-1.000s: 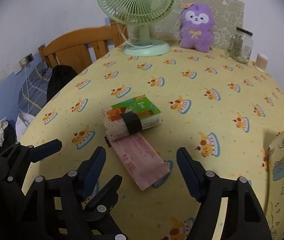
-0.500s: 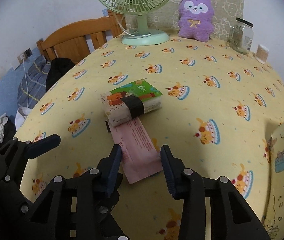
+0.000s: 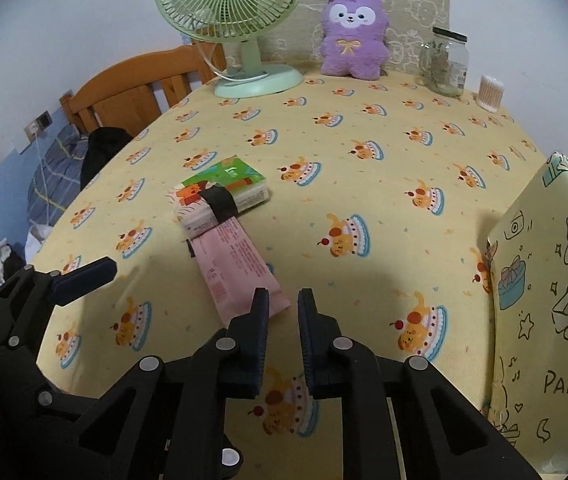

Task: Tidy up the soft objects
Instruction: 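Grasp the pink packet with the right gripper and lift it off the tissue pack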

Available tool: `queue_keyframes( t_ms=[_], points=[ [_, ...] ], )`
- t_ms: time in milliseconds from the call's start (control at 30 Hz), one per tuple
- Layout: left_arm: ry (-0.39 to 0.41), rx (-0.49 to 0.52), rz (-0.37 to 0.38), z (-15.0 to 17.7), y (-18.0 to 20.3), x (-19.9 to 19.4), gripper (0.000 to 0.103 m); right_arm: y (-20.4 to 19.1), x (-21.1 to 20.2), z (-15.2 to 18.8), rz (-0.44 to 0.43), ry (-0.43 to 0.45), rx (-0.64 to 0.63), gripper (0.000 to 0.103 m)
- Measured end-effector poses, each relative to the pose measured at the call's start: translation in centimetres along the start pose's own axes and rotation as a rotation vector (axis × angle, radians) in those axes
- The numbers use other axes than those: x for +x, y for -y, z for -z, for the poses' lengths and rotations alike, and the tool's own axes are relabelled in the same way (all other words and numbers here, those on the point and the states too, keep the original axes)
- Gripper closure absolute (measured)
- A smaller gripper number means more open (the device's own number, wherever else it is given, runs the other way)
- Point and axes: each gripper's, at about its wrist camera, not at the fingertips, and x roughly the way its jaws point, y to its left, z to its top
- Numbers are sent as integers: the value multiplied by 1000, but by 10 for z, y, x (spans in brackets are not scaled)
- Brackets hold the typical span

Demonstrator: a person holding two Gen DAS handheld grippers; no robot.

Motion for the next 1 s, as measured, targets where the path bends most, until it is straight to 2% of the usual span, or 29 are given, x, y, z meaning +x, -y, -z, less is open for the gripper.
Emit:
queue_keyframes(
  t_ms=[167, 267, 367, 400, 433, 567, 733, 833, 867, 933, 1000],
  points=[
    [3, -11, -6, 1, -5, -2, 6, -6, 1, -4, -14, -3, -37, 84],
    [5, -15, -15, 1, -10, -2, 6, -8, 5, -7, -13, -9, -45, 78],
    [7, -24, -14, 2, -17, -1, 6, -10, 7, -11, -17, -3, -36, 53],
    [9, -26, -15, 2, -19, -1, 6, -11, 7, -12, -16, 2, -36, 41],
    [11, -27, -17, 2, -22, -1, 6, -13, 8, -13, -14, 6, -39, 37],
    [5, -34, -24, 3, -31, 3, 6, -21, 18, -18, -22, -15, -57, 37],
    [-19, -45, -31, 6, -36, 12, 5, -27, 42, -23, 7, -72, -75, 37],
    [-10, -46, -33, 7, -34, 11, 5, -31, 44, -23, 39, -61, -79, 38],
    [-7, -44, -36, 7, -34, 10, 5, -32, 44, -23, 42, -59, -86, 40],
    [-4, -34, -49, 7, -31, 9, 5, -33, 41, -21, 49, -48, -96, 58],
    [-7, -27, -37, 6, -30, 9, 5, -30, 39, -20, 45, -46, -89, 60]
  ],
)
